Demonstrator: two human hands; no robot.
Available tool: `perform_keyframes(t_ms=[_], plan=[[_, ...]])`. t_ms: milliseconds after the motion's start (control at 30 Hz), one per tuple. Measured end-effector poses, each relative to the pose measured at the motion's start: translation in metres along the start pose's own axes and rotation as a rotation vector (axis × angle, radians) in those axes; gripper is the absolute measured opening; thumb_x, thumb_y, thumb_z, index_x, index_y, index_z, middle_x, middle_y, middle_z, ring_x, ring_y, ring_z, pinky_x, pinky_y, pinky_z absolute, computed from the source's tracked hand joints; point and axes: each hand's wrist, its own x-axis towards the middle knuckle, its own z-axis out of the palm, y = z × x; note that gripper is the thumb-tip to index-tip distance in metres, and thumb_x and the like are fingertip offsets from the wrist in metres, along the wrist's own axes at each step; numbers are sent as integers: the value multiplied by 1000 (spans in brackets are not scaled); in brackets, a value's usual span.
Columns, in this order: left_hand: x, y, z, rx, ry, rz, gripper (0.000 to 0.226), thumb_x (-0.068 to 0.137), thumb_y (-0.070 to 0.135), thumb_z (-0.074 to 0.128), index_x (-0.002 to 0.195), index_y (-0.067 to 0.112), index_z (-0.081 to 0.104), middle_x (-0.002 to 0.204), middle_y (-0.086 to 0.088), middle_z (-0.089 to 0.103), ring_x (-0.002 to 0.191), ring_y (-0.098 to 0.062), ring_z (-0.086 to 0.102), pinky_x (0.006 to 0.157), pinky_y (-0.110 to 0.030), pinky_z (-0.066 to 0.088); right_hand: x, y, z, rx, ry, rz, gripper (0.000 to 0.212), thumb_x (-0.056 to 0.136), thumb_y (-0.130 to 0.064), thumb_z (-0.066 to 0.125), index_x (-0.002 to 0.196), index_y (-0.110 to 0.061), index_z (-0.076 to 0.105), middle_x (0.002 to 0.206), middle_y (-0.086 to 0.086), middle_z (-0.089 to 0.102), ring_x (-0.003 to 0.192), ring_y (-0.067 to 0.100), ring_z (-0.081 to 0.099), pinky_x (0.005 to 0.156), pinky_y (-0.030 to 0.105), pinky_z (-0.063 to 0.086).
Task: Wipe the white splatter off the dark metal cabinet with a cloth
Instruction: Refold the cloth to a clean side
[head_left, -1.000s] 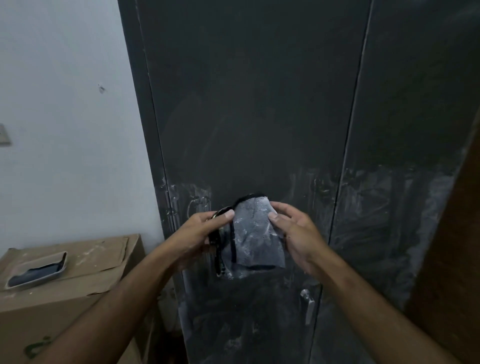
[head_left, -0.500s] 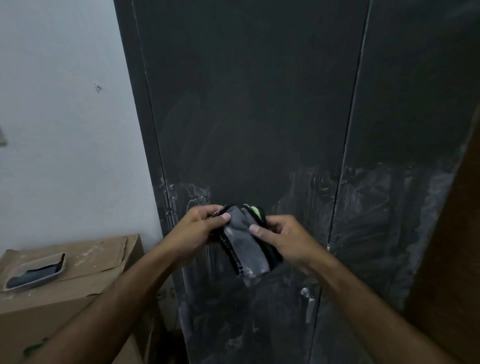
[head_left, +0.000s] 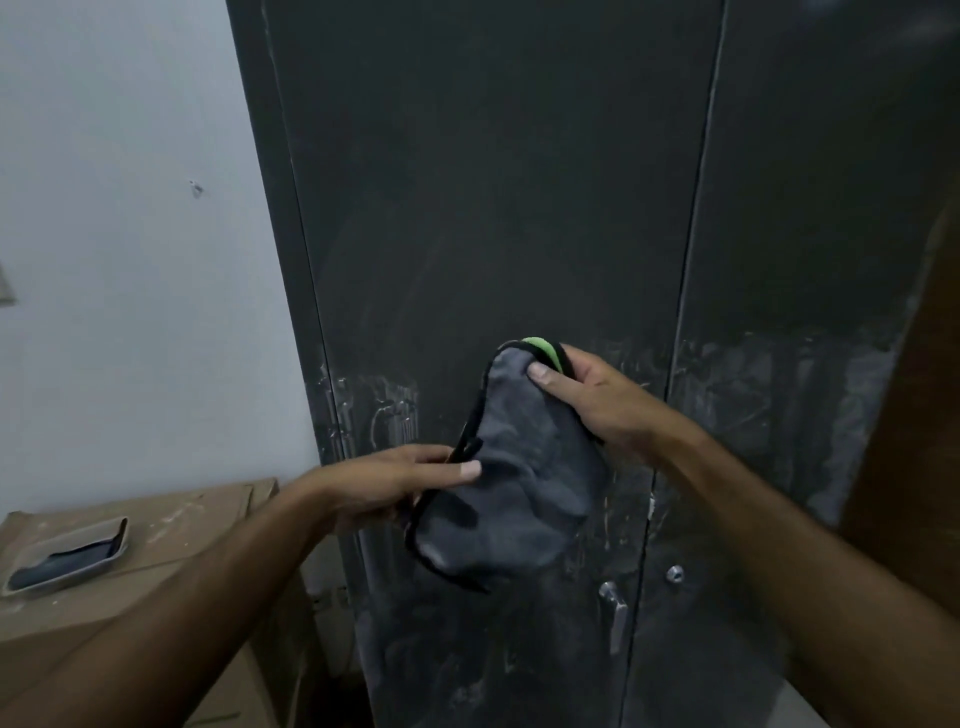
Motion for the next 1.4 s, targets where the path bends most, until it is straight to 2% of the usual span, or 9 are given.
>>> perform_keyframes(t_ms=[233,367,467,567,667,867,967,1100,1400], plan=[[16,13,34,5,115,274,28,101,3,61,128,1,67,127,-13,74,115,-22,72,90,-27,59,6,-28,-10,-143,-164,14,24,104,-8,58,127,-7,63,113,6,72,103,17,69,91,31,58],[23,12,33,-99,166,287,47,79,0,65,126,-7,64,124,-33,67,108,-39,68,97,-47,56,5,-12,-39,-307,-156,138,64,74,2,75,134,-14,60,129,12,69,121,31,66,103,51,54],[26,12,34,-90,223,236,62,74,3,67,136,6,58,116,-34,69,105,-42,66,98,-56,52,-3,18,-48,-366,-38,249,53,76,-1,84,125,-3,64,124,17,71,116,32,68,101,51,55],[32,12,36,-65,267,245,61,91,-9,64,140,24,49,101,-21,75,95,-33,69,88,-45,55,-19,50,-41,-420,177,347,49,85,-19,85,126,-4,60,110,19,73,85,15,68,74,26,54],[34,13,41,-45,269,282,52,94,-10,61,132,24,57,87,-24,64,85,-30,58,78,-41,49,-36,81,-26,-427,312,405,48,88,-40,80,121,-15,55,91,23,72,64,20,65,61,37,55],[32,13,36,4,261,309,36,95,-8,66,122,16,68,97,-16,73,88,-20,69,78,-28,58,-79,81,10,-140,204,483,51,94,-70,50,106,-25,70,74,-3,72,59,15,67,59,29,51],[30,14,30,10,247,309,44,91,-10,69,126,17,67,106,-20,73,98,-24,69,87,-34,58,-82,77,15,101,124,458,30,97,-49,65,120,-30,69,109,4,78,93,27,77,78,40,58],[23,19,26,27,231,324,63,81,-20,73,134,13,62,122,-17,71,108,-22,71,89,-29,62,-70,75,9,96,92,242,49,87,-13,81,133,-19,65,123,2,73,110,17,73,88,36,61],[3,30,10,742,445,351,28,91,20,78,117,26,70,106,12,69,96,-3,68,81,-27,61,-36,49,4,-415,162,-39,21,76,-9,90,91,-16,78,79,-8,71,73,1,64,65,22,52]])
